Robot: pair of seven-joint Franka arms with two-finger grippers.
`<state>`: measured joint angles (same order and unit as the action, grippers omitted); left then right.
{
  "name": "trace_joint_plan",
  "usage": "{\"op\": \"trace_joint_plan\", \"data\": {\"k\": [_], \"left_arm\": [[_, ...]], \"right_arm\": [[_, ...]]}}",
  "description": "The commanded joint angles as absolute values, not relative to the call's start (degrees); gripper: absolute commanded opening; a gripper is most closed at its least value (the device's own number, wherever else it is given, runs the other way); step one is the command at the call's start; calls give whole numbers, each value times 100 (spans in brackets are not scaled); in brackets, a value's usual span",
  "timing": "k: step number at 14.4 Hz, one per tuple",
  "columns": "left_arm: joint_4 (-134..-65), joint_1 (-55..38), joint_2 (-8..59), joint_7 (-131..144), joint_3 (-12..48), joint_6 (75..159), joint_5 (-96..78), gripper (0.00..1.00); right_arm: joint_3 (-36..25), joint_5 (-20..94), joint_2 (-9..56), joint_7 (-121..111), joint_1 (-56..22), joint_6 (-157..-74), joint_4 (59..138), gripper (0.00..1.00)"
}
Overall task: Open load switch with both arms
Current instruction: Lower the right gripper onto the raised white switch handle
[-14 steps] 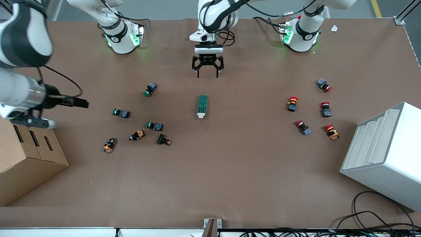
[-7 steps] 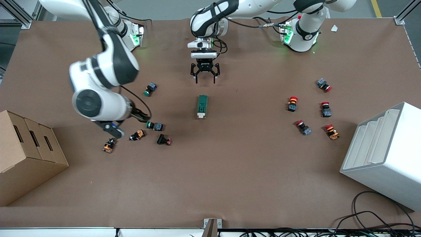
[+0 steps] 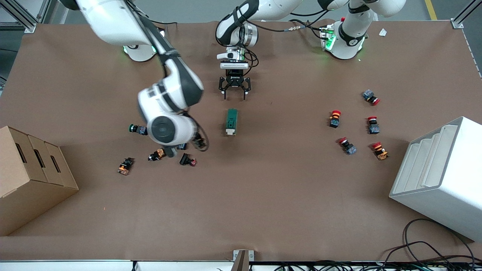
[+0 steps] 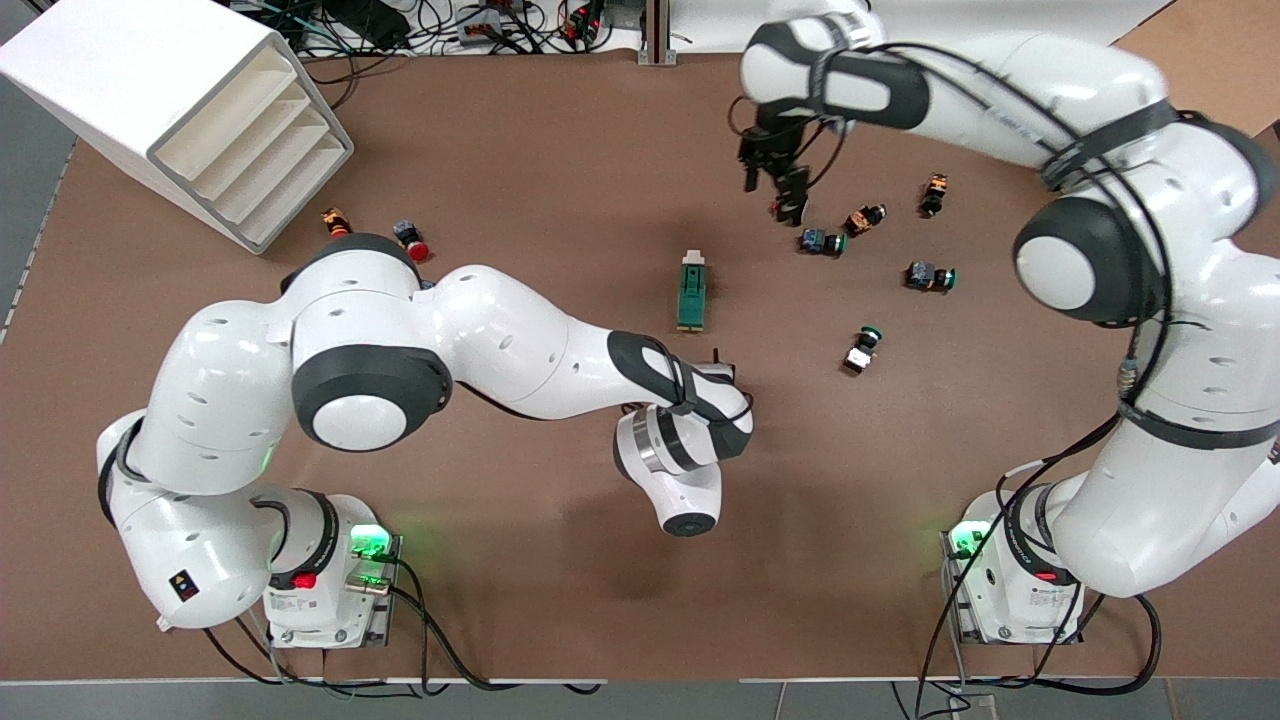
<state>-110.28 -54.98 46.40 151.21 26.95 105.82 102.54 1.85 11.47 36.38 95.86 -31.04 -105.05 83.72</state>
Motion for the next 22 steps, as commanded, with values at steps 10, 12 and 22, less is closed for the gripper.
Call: {"op": "trace_joint_plan", "data": {"k": [10, 12, 22], "left_arm": [[-10389, -5590, 5212, 15038, 2259, 10266, 11021, 99], [-10292, -5599, 5317, 14881, 2259, 10266, 11021, 99], [-10265, -5704, 5475, 14836, 2241, 10257, 11013, 100]], "right_arm": [[202, 1274, 4685, 11215, -3770, -10795, 7717, 100], [211, 1274, 4685, 11197, -3805, -10399, 7726, 100], [316, 1327, 4632, 11206, -3832, -9607, 7603, 100]]}}
